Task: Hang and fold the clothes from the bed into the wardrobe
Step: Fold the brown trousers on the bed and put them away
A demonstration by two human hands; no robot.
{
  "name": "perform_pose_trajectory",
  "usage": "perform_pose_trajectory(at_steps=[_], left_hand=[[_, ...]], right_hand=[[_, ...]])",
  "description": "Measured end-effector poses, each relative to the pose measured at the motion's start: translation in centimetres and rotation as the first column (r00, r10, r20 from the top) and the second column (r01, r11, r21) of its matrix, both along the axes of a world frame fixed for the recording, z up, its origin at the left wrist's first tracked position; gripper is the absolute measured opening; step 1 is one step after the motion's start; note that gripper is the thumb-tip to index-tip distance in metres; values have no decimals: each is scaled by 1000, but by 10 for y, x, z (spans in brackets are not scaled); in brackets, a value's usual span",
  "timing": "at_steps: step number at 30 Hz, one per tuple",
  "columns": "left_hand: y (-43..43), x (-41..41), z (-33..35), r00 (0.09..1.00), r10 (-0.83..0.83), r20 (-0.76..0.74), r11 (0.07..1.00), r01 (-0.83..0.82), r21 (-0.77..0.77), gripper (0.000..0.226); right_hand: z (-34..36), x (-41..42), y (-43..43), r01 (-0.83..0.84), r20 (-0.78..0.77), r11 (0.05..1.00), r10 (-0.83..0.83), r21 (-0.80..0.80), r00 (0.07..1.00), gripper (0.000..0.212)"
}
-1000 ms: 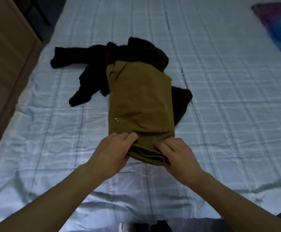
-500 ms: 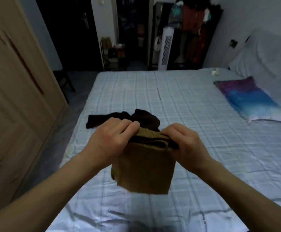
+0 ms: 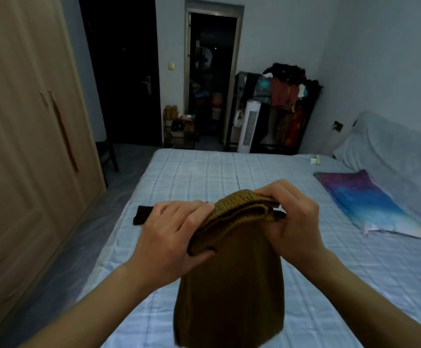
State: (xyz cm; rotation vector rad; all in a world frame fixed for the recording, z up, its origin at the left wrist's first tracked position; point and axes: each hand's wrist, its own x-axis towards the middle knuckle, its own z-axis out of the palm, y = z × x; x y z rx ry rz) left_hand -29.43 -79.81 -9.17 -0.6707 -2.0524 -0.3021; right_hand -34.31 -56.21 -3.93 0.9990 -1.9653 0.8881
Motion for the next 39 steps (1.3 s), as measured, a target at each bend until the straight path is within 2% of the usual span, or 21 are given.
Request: perform_pose_trajectory(at_steps=[2, 6, 9, 12, 16, 19, 21, 25, 29, 35, 39], left_hand=[[8, -3, -6, 999, 26, -46, 998, -23, 58, 51], [22, -13, 0, 993, -47, -104, 984, 64, 164, 26], [34, -15, 19, 992, -76, -104, 985, 91, 143, 11], [49, -12, 38, 992, -50, -116, 996, 59, 68, 24], [74, 1, 57, 992, -47, -120, 999, 48, -2, 23], [90, 16, 66, 996, -71, -52, 997, 70, -32, 11], [97, 25, 69, 992, -121, 32, 991, 122, -48, 12], [110, 36, 71, 952, -237, 194, 971, 235, 32, 16], [122, 24, 64, 898, -290, 331, 957, 273, 97, 25], [146, -38, 43, 827, -393, 402, 919, 336, 208, 27], [172, -77, 20, 793, -462, 398, 886, 394, 244, 30]], right_hand=[[3, 2, 6, -10, -10, 1000, 9, -7, 1000, 12], [10, 2, 29, 20, -17, 1000, -20, -2, 1000, 27], [17, -1, 52, 34, -54, 999, -33, 18, 998, 29], [20, 0, 79, 59, -90, 996, -53, 65, 995, 33], [18, 5, 113, 63, -129, 993, -50, 97, 990, 23], [17, 11, 132, 8, -93, 996, 0, 85, 996, 19], [14, 16, 143, -50, -62, 997, 53, 57, 997, 17], [2, 20, 157, -95, 0, 995, 95, 12, 995, 12], [-15, 16, 170, -87, 90, 996, 88, -23, 992, 15], [-25, -10, 202, 15, 231, 1000, -14, -3, 973, 20], [-31, -19, 228, 85, 252, 995, -96, 52, 963, 23]])
